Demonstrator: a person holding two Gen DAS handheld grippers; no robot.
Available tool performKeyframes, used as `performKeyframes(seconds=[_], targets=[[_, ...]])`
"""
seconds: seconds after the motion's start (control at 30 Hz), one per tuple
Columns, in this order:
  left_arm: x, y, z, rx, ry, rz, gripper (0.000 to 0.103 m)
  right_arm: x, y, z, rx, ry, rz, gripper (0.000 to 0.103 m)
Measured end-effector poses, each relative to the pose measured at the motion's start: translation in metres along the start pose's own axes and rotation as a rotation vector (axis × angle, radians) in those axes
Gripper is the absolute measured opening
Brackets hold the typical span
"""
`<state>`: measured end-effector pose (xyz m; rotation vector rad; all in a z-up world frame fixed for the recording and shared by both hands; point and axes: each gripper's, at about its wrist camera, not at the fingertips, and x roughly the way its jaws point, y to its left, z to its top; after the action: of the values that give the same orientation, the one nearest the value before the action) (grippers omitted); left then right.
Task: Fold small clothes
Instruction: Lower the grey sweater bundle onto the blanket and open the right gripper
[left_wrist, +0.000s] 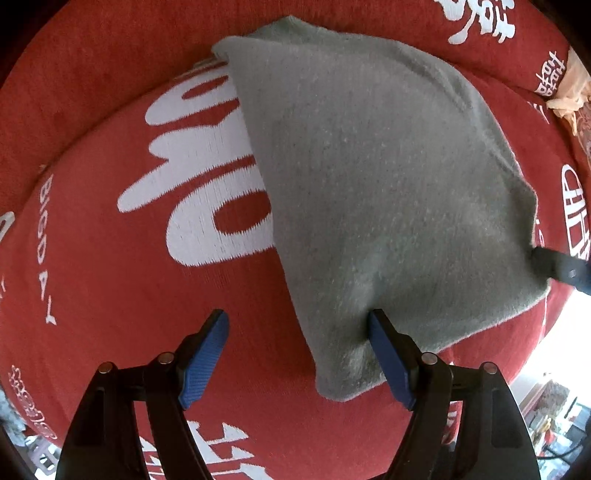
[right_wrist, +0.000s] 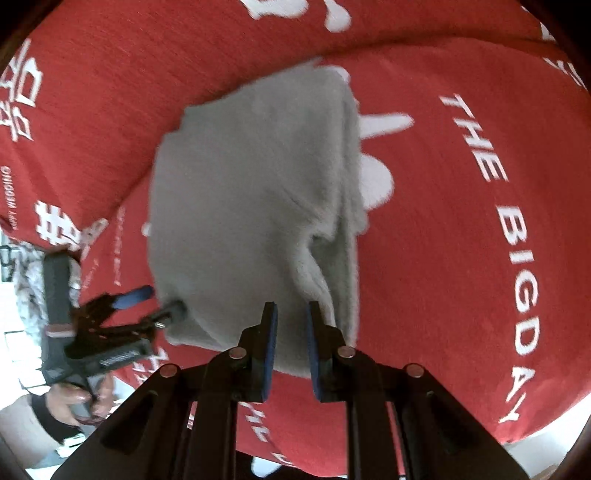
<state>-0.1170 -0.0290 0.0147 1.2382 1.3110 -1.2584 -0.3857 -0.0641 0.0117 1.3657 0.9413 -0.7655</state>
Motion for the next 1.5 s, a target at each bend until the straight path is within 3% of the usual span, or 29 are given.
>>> performKeyframes(seconds=[0.13,0.23,0.33,0.47,0.7,0.77,0.9,0.97,1.2,1.23,1.27,1.37,1.5], targets=[[0.004,0.005,-0.002,-0.017,0.008,-0.014,0.086,0.026,-0.021,-0.01,0.057,0.049,-0.043,0.013],[0.002,0.007,-0.003,-0.01,0.002,-0.019,0.086,0.023,-0.025,-0.011,0.097,0.026,-0.043,0.013],[0.002,0.007,-0.007,-0.003,-0.003,-0.019,0.086,0.022,-0.029,-0.015,0.126,0.034,-0.119,0.016],[-0.009,0.013,-0.011,-0.005,-0.015,-0.017,0.086,0.02,-0.036,-0.024,0.212,0.032,-0.096,0.018],[-0.022,0.016,-0.023,0.001,-0.026,-0.02,0.086,0.014,-0.023,-0.041,0.24,0.013,-0.15,0.02],[-0.025,0.019,-0.026,0.001,-0.033,-0.024,0.086,0.012,-0.019,-0.046,0.255,0.0,-0.149,0.029],[-0.032,0.022,-0.035,0.016,-0.039,-0.031,0.086,0.003,-0.008,-0.054,0.274,-0.026,-0.137,0.034],[-0.033,0.023,-0.042,0.028,-0.039,-0.033,0.086,0.0,-0.004,-0.061,0.278,-0.036,-0.132,0.048],[-0.037,0.022,-0.05,0.048,-0.069,-0.049,0.087,-0.002,0.004,-0.078,0.285,-0.063,-0.11,0.061],[-0.035,0.021,-0.048,0.048,-0.071,-0.041,0.101,-0.001,0.005,-0.08,0.285,-0.062,-0.103,0.064],[-0.034,0.021,-0.049,0.043,-0.078,-0.023,0.103,0.001,0.006,-0.08,0.282,-0.06,-0.1,0.067],[-0.032,0.02,-0.043,0.043,-0.077,-0.01,0.103,0.006,0.005,-0.077,0.278,-0.042,-0.102,0.078],[-0.027,0.022,-0.03,0.026,-0.052,-0.01,0.103,0.006,0.003,-0.066,0.25,-0.024,-0.082,0.079]])
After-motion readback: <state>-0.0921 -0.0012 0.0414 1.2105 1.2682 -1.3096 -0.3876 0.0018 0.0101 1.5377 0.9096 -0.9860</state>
